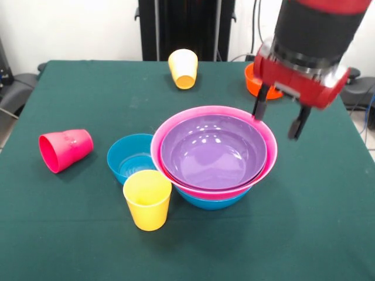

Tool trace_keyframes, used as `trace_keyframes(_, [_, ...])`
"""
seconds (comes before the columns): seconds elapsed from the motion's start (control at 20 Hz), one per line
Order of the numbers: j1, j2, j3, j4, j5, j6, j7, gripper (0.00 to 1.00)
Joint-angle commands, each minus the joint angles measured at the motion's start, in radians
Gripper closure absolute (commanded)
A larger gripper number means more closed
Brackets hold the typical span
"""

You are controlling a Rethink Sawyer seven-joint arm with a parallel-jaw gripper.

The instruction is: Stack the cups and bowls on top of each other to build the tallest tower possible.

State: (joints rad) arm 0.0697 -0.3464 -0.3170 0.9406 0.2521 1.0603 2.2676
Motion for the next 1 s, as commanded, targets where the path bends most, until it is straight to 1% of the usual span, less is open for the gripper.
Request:
trace_keyframes(0.05, [0.030,-0.148,0.072,0.238,0.023,0.069,0.088,0.00])
trace_keyframes(0.15, [0.046,-0.171,0.067,0.276,0.016,0.083,0.081,0.00])
trace_keyframes(0.2, [0.054,-0.180,0.063,0.294,0.012,0.106,0.078,0.00])
trace_keyframes(0.4, [0.073,-0.210,0.060,0.344,-0.006,0.120,0.063,0.00])
trace_keyframes(0.65, [0.071,-0.242,0.091,0.449,0.014,0.058,0.042,0.00])
trace_keyframes(0.85, [0.070,-0.276,0.114,0.550,0.035,-0.020,0.022,0.00])
trace_keyframes(1.0, [0.073,-0.284,0.119,0.606,0.031,-0.079,0.021,0.00])
